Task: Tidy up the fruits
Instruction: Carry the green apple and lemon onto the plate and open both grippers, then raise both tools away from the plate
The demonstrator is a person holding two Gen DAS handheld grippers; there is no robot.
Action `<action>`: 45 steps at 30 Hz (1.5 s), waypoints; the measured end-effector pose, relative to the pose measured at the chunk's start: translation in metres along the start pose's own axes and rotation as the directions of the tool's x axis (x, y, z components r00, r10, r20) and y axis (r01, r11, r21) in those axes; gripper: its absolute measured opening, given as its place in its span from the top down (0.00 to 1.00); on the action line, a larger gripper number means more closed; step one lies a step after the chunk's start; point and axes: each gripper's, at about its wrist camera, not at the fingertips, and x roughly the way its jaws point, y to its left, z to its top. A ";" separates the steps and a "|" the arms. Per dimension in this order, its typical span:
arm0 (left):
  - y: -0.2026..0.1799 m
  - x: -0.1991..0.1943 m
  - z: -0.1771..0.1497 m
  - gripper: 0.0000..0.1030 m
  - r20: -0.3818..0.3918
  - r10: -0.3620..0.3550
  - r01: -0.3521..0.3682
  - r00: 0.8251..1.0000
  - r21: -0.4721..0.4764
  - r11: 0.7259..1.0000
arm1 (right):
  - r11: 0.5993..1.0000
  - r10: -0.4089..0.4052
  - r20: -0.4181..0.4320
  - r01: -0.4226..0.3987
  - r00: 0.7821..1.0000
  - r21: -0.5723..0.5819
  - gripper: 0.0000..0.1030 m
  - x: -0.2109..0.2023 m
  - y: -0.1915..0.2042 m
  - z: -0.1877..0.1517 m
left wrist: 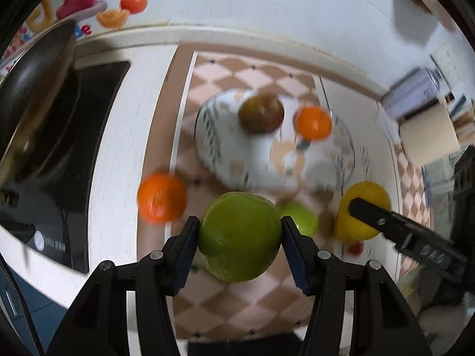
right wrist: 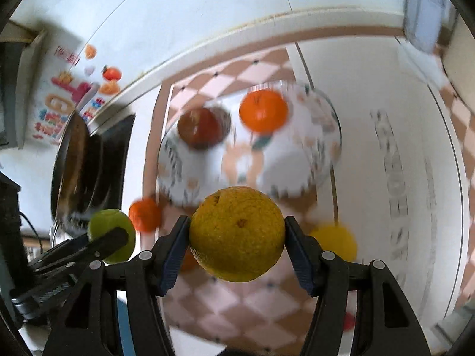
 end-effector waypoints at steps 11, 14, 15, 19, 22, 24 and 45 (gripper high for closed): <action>0.013 0.098 0.075 0.49 -0.222 -0.091 0.050 0.971 -0.183 0.982 | 0.991 0.104 -0.099 -0.095 0.990 0.094 0.36 0.090 -0.008 0.044; 0.017 0.112 0.078 0.49 -0.250 -0.097 0.045 0.963 -0.206 0.978 | 0.988 0.121 -0.115 -0.109 0.986 0.107 0.36 0.102 -0.009 0.045; 0.017 0.113 0.077 0.49 -0.256 -0.099 0.046 0.962 -0.207 0.977 | 0.986 0.134 -0.123 -0.120 0.983 0.115 0.36 0.104 -0.012 0.045; 0.019 0.121 0.074 0.49 -0.279 -0.117 0.053 0.953 -0.224 0.973 | 0.976 0.174 -0.145 -0.151 0.974 0.157 0.31 0.111 -0.018 0.049; 0.019 0.123 0.073 0.47 -0.279 -0.129 0.060 0.952 -0.241 0.969 | 0.980 0.165 -0.151 -0.144 0.975 0.140 0.27 0.107 -0.017 0.050; 0.020 0.119 0.074 0.39 -0.265 -0.133 0.067 0.955 -0.244 0.967 | 0.985 0.138 -0.149 -0.120 0.979 0.124 0.27 0.101 -0.016 0.049; -0.003 0.023 0.030 0.13 -0.017 0.186 -0.186 0.982 -0.013 0.982 | 0.928 -0.344 0.096 0.353 0.934 -0.116 0.08 -0.011 0.011 -0.001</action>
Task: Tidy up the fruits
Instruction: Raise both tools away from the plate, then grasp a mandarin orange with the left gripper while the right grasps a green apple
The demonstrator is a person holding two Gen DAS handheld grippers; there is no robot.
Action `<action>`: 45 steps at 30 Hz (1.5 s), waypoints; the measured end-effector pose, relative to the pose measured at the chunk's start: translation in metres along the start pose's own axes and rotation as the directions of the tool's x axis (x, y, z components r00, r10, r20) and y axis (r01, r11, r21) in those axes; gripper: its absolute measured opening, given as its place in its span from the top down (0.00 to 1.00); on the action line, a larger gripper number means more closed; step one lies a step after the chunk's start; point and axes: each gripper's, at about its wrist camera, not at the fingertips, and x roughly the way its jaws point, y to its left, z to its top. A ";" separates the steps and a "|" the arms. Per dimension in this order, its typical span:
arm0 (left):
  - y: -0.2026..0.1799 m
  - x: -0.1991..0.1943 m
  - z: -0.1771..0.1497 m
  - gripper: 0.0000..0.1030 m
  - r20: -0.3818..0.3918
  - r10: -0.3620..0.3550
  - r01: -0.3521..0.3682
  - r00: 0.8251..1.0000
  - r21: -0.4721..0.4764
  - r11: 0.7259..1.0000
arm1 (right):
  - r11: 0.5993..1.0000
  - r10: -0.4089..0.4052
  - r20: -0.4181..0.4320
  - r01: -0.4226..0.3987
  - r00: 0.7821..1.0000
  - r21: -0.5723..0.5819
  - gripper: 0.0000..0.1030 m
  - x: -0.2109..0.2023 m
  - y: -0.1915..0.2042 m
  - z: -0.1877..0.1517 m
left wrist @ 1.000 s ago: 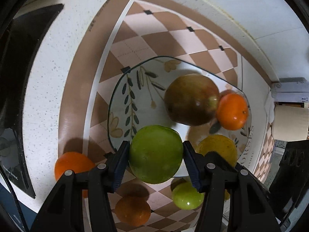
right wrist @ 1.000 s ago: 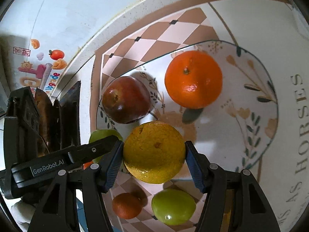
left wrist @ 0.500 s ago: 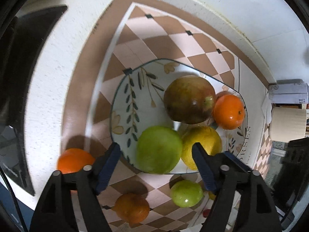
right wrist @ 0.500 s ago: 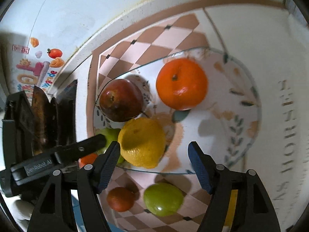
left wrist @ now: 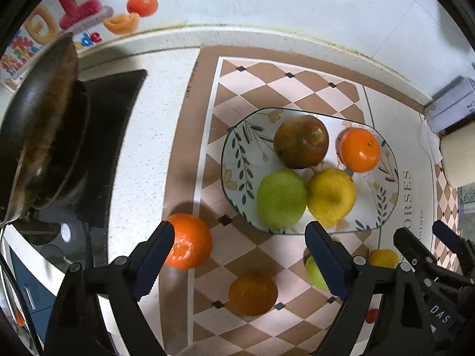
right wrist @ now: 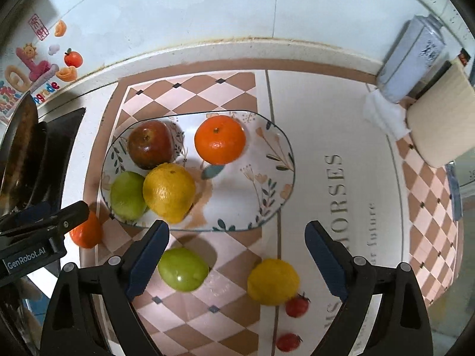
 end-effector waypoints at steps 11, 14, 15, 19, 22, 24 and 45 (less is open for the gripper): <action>-0.003 -0.080 -0.050 0.13 0.182 0.020 -0.027 0.983 0.037 0.999 | 1.000 0.000 0.115 0.000 0.993 0.007 0.08 -0.079 -0.001 -0.049; -0.003 -0.101 -0.066 0.13 0.224 0.014 -0.025 0.975 0.047 0.999 | 1.000 0.004 0.147 -0.004 0.989 0.003 0.08 -0.101 0.000 -0.063; -0.003 -0.107 -0.071 0.13 0.234 0.008 -0.021 0.972 0.050 0.999 | 1.000 0.005 0.159 -0.006 0.987 0.002 0.08 -0.110 0.001 -0.068; -0.003 -0.132 -0.091 0.13 0.279 -0.009 -0.006 0.960 0.055 0.998 | 1.000 0.005 0.205 -0.005 0.979 -0.001 0.08 -0.140 0.002 -0.089; -0.004 -0.147 -0.106 0.13 0.309 -0.012 -0.008 0.951 0.063 0.998 | 1.000 0.008 0.232 -0.008 0.973 -0.001 0.08 -0.159 0.002 -0.103; -0.005 -0.155 -0.115 0.13 0.324 -0.015 -0.009 0.946 0.071 0.997 | 1.000 0.009 0.249 -0.010 0.968 0.002 0.08 -0.169 0.002 -0.110; 0.033 -0.128 -0.115 0.13 0.309 0.180 -0.183 0.934 -0.022 0.983 | 0.980 0.174 0.082 -0.181 0.981 0.084 0.08 -0.087 0.005 -0.105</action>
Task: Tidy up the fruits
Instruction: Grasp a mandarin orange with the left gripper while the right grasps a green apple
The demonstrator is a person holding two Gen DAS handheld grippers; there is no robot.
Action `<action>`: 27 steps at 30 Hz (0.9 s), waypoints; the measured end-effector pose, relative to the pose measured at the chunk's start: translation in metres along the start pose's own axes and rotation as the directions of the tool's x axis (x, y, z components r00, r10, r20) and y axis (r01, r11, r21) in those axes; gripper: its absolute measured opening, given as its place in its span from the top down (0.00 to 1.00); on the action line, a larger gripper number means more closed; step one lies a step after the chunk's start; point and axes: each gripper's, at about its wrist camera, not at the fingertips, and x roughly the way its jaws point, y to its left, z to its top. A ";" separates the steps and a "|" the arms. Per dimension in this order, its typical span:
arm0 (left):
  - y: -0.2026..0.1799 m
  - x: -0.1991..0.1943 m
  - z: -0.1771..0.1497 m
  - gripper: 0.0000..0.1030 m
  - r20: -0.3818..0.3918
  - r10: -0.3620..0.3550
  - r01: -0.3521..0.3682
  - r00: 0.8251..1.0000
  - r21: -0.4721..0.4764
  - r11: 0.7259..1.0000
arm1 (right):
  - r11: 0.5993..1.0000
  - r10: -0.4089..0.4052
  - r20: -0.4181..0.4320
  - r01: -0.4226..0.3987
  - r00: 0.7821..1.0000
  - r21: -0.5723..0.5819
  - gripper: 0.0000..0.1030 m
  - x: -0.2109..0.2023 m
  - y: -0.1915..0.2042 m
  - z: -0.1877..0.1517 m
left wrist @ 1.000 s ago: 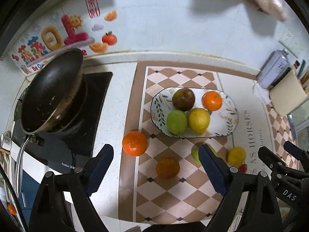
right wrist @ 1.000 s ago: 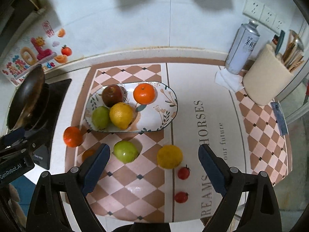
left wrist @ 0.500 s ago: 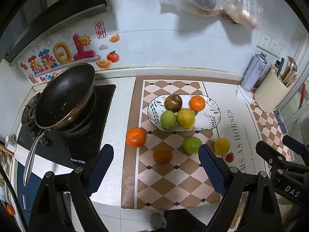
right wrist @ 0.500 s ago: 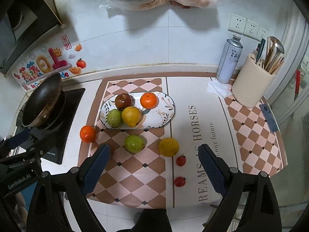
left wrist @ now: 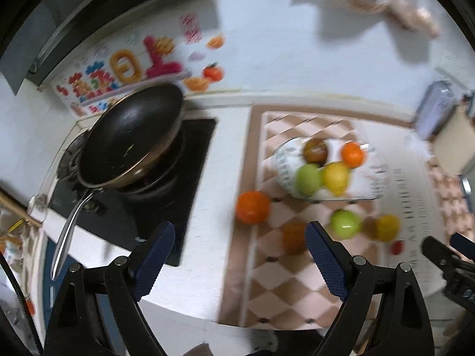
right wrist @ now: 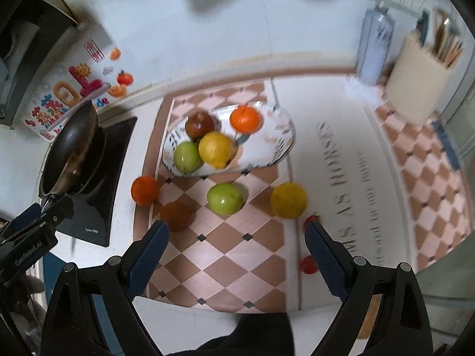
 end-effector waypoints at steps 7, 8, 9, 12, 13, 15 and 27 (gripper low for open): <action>0.022 0.078 0.004 0.13 -0.157 0.067 -0.071 0.985 -0.022 0.997 | 1.000 0.016 -0.134 -0.014 0.991 0.012 0.08 0.101 0.003 0.026; 0.024 0.087 0.006 0.13 -0.175 0.062 -0.068 0.983 -0.029 0.997 | 1.000 0.016 -0.146 -0.015 0.989 0.007 0.09 0.111 0.005 0.028; 0.026 0.098 0.008 0.13 -0.196 0.057 -0.066 0.979 -0.036 0.997 | 1.000 0.010 -0.158 -0.010 0.987 0.000 0.10 0.120 0.007 0.030; 0.027 0.122 0.017 0.13 -0.250 0.017 -0.033 0.968 -0.060 0.998 | 1.000 0.000 -0.194 -0.004 0.981 -0.020 0.15 0.148 0.012 0.036; 0.027 0.130 0.019 0.13 -0.272 -0.004 -0.016 0.962 -0.071 0.997 | 1.000 -0.005 -0.204 0.001 0.979 -0.023 0.17 0.154 0.013 0.037; 0.022 0.149 0.024 0.13 -0.328 -0.043 0.019 0.944 -0.075 0.997 | 1.000 -0.005 -0.219 0.000 0.976 -0.025 0.17 0.166 0.016 0.040; -0.017 0.222 0.027 0.13 -0.466 -0.142 0.149 0.873 -0.021 0.989 | 0.998 -0.025 -0.276 0.009 0.961 -0.059 0.36 0.206 0.025 0.045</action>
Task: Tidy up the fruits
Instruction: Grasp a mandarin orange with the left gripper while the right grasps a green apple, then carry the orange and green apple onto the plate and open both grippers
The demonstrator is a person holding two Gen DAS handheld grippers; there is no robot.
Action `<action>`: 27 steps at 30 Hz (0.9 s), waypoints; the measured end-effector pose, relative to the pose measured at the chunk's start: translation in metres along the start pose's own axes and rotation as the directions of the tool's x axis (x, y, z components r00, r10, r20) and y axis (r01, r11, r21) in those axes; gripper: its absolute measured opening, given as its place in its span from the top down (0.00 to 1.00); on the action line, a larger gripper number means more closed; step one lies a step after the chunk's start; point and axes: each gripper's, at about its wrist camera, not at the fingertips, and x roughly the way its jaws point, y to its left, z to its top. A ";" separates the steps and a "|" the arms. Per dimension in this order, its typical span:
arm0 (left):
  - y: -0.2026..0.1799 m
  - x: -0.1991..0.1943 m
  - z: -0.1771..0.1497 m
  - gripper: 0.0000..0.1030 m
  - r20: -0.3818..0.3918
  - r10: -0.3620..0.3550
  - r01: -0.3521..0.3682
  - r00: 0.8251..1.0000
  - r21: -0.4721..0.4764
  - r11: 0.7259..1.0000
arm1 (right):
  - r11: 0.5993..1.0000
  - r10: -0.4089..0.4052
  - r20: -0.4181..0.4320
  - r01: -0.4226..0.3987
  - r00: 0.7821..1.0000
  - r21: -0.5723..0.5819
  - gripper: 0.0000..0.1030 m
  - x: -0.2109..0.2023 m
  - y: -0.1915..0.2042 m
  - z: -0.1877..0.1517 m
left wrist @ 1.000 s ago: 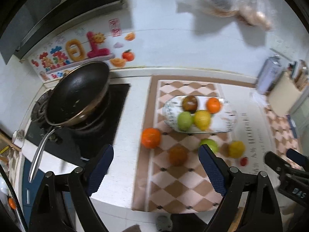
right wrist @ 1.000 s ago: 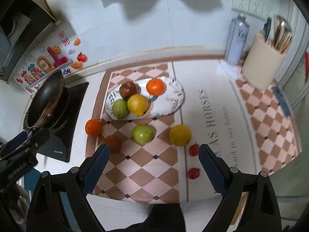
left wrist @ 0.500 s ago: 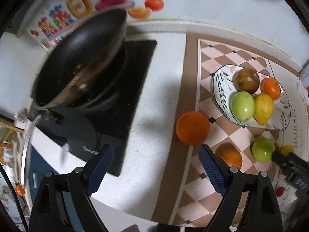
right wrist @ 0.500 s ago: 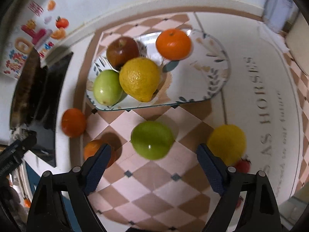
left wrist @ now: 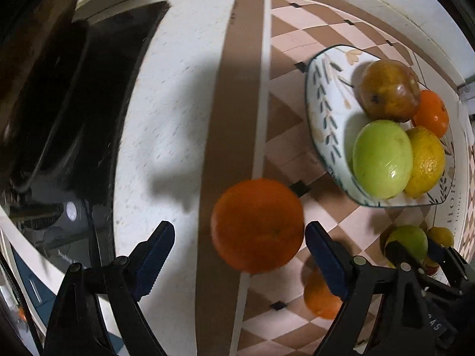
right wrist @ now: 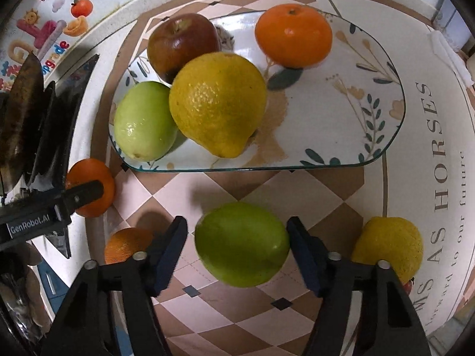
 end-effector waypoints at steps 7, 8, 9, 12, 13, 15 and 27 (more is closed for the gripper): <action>-0.002 0.002 -0.006 0.40 0.030 0.000 0.000 1.000 0.023 1.000 | 1.000 0.001 -0.015 -0.001 1.000 -0.019 0.37 0.003 0.003 -0.001; -0.002 0.001 -0.009 0.40 0.028 -0.004 0.004 1.000 0.021 1.000 | 1.000 0.005 -0.021 -0.005 1.000 -0.028 0.37 0.002 0.004 -0.004; -0.001 0.001 -0.010 0.41 0.029 -0.006 0.005 1.000 0.020 1.000 | 0.999 0.010 -0.025 -0.011 1.000 -0.033 0.37 0.001 0.006 -0.006; 0.003 -0.003 -0.029 0.41 0.032 -0.017 0.016 0.999 0.023 1.000 | 0.999 0.017 -0.038 -0.019 0.999 -0.050 0.37 -0.003 0.008 -0.015; 0.002 -0.005 -0.038 0.41 0.028 -0.020 0.020 0.999 0.028 0.999 | 0.998 0.019 -0.040 -0.021 0.999 -0.053 0.37 -0.005 0.008 -0.020; 0.000 -0.007 -0.055 0.41 0.020 -0.028 0.027 0.999 0.039 0.999 | 0.998 0.023 -0.045 -0.026 0.999 -0.053 0.37 -0.006 0.007 -0.026; -0.004 -0.003 -0.103 0.41 0.017 -0.021 0.020 1.000 0.042 0.999 | 0.999 0.029 -0.061 -0.032 0.998 -0.044 0.37 0.002 -0.001 -0.047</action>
